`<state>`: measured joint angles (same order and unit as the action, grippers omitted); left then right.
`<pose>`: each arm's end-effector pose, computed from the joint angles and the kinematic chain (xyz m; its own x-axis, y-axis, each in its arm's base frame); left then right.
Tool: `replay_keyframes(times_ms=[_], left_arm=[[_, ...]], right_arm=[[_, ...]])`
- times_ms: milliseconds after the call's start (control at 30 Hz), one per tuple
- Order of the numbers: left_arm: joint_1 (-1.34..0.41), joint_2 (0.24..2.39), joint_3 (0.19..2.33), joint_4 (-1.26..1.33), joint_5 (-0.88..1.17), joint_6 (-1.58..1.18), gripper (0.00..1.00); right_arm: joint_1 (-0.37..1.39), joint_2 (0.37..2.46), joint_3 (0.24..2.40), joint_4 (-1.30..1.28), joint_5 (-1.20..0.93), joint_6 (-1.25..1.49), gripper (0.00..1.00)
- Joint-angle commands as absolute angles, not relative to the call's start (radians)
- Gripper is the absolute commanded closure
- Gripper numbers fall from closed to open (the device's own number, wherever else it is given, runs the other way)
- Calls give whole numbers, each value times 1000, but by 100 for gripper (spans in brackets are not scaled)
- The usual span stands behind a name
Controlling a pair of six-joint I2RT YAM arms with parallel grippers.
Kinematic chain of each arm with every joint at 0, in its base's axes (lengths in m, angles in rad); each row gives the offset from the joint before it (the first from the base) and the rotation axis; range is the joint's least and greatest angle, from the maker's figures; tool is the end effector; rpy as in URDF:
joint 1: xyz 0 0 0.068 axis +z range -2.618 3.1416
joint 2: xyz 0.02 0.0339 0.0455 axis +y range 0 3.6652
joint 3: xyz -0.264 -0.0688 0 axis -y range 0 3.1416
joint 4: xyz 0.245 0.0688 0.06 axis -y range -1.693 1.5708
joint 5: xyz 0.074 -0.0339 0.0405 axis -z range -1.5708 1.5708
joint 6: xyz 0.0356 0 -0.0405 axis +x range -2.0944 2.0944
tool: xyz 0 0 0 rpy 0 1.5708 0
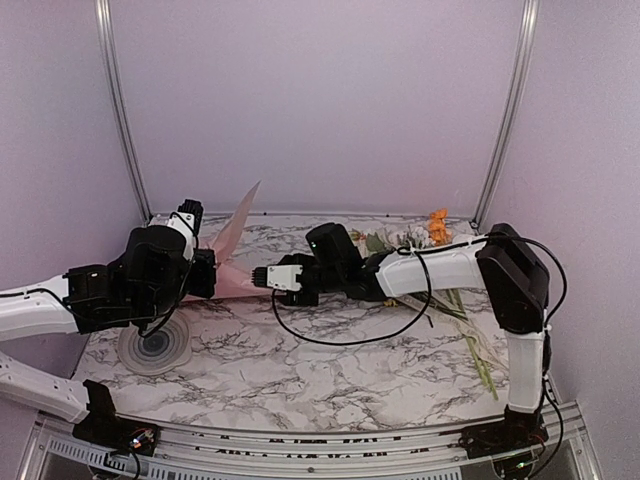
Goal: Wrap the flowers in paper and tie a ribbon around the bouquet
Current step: Pass from the left arm to the right
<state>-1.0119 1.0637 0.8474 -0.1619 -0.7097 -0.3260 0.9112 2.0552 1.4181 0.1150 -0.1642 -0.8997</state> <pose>0.1458 -0.1893 0.3130 -0.2886 0.0033 -0.9574 0.2424 0.9677 -0.0697 0.2835 0.3751 0.1952 0.4885 -0.6308 -0.6028 -0.7781 -0.0023 -0.6281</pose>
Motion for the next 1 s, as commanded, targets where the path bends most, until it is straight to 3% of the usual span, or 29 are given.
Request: replay_keyframes(times_ms=[0,67,100,267,600,967], left_arm=[[-1011,1037,844,-166,-740,-326,100],[-1012,1024,840,-168,-752,-329,100],[-1012,1016,836,-170,-765,-333,100],[-1012,993,839,-163,-803,-340,100],[-1012,1025,882,69,-681,-273,100],[-1012,1010,708,213,-593,-463,100]], right_arm=[[903,2072,1450,143,-173,-866,66],[899,2070,1450,170,-131,-841,95],[895,2068,1452,206,-65,-823,100],[885,2035,1488,267,235,-790,100],[877,1758,1444,261,578,-841,100],[944,1505,1182,106,662,-673,100]])
